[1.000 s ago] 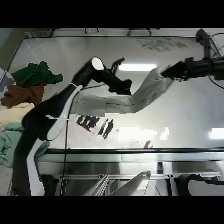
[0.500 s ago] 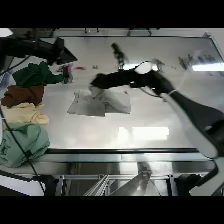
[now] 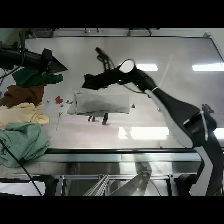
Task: Fold the shirts.
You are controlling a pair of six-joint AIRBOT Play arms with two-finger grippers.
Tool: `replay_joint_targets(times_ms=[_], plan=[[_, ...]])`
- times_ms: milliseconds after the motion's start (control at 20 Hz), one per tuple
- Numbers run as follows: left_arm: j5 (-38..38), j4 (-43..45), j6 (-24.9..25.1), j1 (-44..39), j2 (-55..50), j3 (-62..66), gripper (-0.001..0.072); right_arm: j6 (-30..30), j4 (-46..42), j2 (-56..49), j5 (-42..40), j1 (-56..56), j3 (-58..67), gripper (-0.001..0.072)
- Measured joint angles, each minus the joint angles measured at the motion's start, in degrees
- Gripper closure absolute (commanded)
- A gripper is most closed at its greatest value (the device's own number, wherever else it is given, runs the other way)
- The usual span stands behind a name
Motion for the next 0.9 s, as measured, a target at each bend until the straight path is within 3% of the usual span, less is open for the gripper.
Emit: replay_joint_targets(times_ms=[200, 250, 300, 350, 550, 900], plan=[[-0.35, -0.13, 2.25, -0.37, 0.2, -5.09, 0.0704, 9.49, -20.06, 7.1, 13.62, -8.59, -2.54, 0.0682], [-0.59, -0.13, 2.62, -0.42, 0.2, -6.32, 0.0704, 11.15, -23.04, 8.48, 15.15, -10.73, -4.26, 0.0484], [-1.01, -0.13, 3.04, -0.44, 0.22, -7.54, 0.0704, 12.72, -25.27, 9.38, 16.35, -12.85, -6.19, 0.0195], [-1.22, -0.22, 3.3, -0.46, 0.24, -8.48, 0.0704, 14.12, -26.88, 9.88, 17.35, -14.82, -8.22, 0.0055], [-1.81, -5.29, 4.94, -0.48, 0.24, -10.99, 0.0704, 15.63, -27.76, 8.44, 18.73, -20.22, -15.34, 0.0056], [-3.69, -17.59, 6.67, -0.48, 0.26, -11.82, 0.0705, 5.4, -10.78, -0.02, 17.35, -18.32, -18.56, 0.0056]])
